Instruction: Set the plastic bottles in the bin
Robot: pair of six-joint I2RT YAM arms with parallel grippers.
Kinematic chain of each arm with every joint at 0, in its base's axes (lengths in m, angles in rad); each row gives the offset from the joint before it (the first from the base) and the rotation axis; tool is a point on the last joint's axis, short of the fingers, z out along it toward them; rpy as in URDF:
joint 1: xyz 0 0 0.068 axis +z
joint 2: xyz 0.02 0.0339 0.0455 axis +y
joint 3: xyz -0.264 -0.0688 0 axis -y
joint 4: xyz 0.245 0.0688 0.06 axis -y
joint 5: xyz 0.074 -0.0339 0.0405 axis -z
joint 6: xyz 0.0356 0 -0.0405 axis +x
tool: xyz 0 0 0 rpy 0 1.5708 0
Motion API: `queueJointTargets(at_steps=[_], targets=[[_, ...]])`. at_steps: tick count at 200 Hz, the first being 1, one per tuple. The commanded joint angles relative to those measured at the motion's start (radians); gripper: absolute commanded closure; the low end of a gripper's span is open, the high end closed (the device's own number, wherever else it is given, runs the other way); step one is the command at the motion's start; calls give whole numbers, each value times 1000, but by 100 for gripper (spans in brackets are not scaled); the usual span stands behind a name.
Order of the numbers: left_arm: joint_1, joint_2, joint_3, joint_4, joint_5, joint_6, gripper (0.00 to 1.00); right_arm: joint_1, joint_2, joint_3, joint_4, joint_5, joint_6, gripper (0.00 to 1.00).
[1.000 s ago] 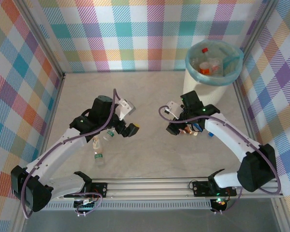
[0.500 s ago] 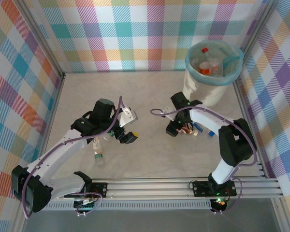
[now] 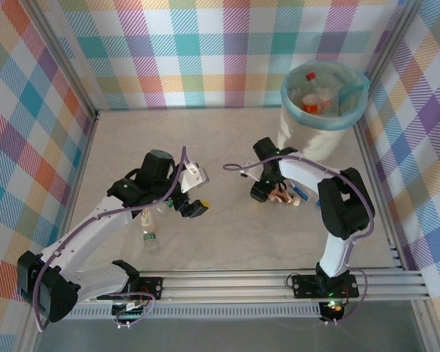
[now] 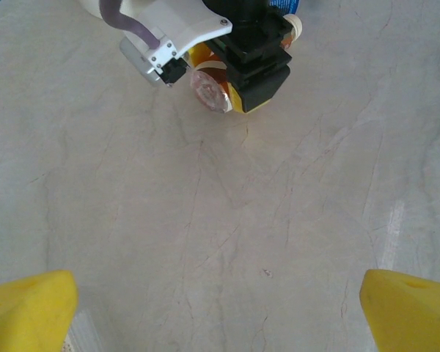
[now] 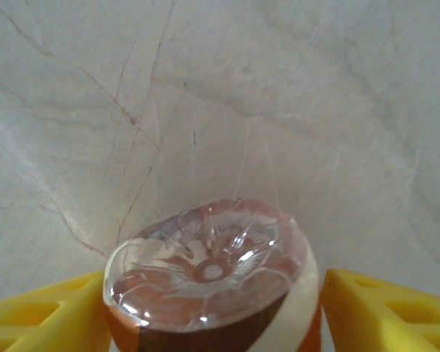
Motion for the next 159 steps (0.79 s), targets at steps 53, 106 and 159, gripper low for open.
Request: queueJointTargets(at_steps=[53, 106, 159], targets=[[-6, 1, 31, 30, -33, -33, 3, 3, -98, 81, -111, -79, -9, 38], [-6, 1, 85, 99, -53, -108, 3, -1, -218, 169, -139, -190, 60, 38], [-6, 198, 415, 211, -141, -371, 6, -66, -325, 398, -73, -211, 154, 40]])
